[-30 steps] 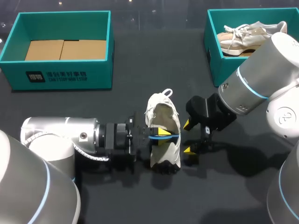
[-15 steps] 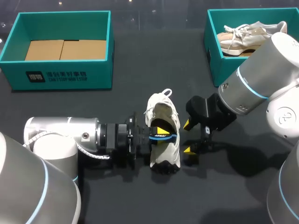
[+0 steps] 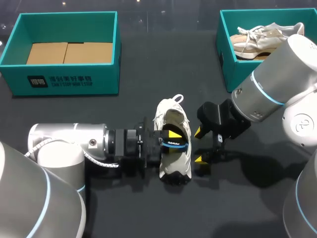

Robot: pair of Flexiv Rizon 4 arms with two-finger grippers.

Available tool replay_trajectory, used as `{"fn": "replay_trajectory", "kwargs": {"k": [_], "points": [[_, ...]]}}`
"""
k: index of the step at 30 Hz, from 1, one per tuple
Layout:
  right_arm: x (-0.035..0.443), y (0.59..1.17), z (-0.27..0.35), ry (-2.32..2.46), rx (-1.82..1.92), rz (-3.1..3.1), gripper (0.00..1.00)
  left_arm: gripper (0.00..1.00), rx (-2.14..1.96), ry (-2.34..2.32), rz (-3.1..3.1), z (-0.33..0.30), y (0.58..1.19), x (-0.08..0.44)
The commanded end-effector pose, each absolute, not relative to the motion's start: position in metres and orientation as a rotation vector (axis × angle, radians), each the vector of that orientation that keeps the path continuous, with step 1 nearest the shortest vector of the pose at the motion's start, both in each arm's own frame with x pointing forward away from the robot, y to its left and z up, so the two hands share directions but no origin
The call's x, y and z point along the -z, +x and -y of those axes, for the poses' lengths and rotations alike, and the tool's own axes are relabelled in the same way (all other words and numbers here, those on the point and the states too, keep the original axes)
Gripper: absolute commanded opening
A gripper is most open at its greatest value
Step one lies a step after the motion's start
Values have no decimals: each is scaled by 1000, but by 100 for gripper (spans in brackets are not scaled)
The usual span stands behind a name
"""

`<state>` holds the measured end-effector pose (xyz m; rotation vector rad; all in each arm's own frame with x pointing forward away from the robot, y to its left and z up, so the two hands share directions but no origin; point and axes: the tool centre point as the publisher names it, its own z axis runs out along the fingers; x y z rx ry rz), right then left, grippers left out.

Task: Take the shoe out of the shoebox, open the shoe tongue, remove and reinsert the insole, then place the shoe into the shoebox

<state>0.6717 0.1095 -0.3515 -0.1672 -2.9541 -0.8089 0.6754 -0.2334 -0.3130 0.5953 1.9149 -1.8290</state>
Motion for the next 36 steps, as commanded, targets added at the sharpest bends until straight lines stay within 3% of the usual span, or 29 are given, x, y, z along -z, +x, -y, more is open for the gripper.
{"fn": "replay_trajectory", "kwargs": {"k": [1,6,10,36], "points": [[352,671,-110,-169,807,2956,100,33,1828,601,-1904,230,666,304],[352,671,-110,-169,807,2956,100,29,1801,607,-1893,232,661,297],[352,671,-110,-169,807,2956,100,0,1768,613,-1892,235,657,293],[352,671,-110,-169,807,2956,100,0,1542,581,-1994,246,691,338]]}}
